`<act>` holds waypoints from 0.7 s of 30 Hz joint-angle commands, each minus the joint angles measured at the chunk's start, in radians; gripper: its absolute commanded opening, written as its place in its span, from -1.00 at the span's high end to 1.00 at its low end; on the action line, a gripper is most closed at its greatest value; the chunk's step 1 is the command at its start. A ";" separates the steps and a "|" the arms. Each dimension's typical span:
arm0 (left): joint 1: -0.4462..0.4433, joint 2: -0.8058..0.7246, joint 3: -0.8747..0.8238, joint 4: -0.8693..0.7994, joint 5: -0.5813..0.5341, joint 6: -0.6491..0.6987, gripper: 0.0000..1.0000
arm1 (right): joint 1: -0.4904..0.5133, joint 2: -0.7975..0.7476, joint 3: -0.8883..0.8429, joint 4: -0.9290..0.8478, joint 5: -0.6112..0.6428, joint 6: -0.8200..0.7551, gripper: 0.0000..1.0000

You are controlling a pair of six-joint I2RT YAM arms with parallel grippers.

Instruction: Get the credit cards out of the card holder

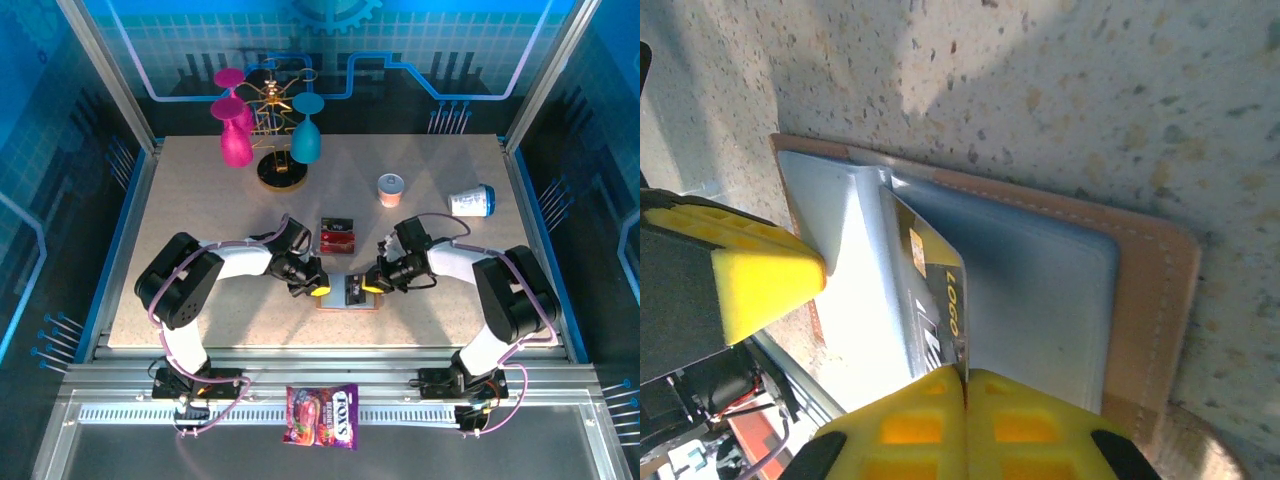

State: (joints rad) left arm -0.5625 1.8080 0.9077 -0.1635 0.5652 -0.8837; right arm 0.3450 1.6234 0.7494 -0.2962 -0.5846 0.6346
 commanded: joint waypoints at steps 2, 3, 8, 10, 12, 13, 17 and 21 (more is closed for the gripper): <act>-0.005 0.022 0.017 -0.053 -0.027 0.019 0.83 | -0.015 -0.022 0.028 -0.094 0.045 -0.047 0.85; -0.006 0.022 0.017 -0.052 -0.027 0.019 0.83 | -0.015 -0.022 0.030 -0.096 0.045 -0.048 0.85; -0.005 0.020 0.018 -0.046 -0.021 0.015 0.83 | -0.014 -0.025 0.033 -0.091 0.038 -0.036 0.85; -0.008 0.017 0.022 -0.037 -0.013 0.014 0.83 | -0.008 -0.028 0.032 -0.078 0.030 -0.024 0.84; -0.008 0.016 0.022 -0.018 0.001 0.009 0.83 | 0.001 -0.028 0.029 -0.062 0.021 -0.009 0.83; -0.008 0.017 0.022 -0.014 0.005 0.006 0.83 | 0.005 -0.027 0.028 -0.057 0.018 -0.002 0.81; -0.013 0.026 0.027 -0.010 0.011 0.007 0.83 | 0.026 -0.017 0.026 -0.032 0.008 0.026 0.74; -0.013 0.025 0.022 -0.007 0.010 0.007 0.83 | 0.045 -0.018 0.022 -0.015 0.009 0.048 0.71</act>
State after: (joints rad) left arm -0.5678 1.8160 0.9150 -0.1585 0.5659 -0.8841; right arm 0.3706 1.6154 0.7689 -0.3210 -0.5762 0.6544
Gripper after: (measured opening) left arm 0.086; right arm 0.139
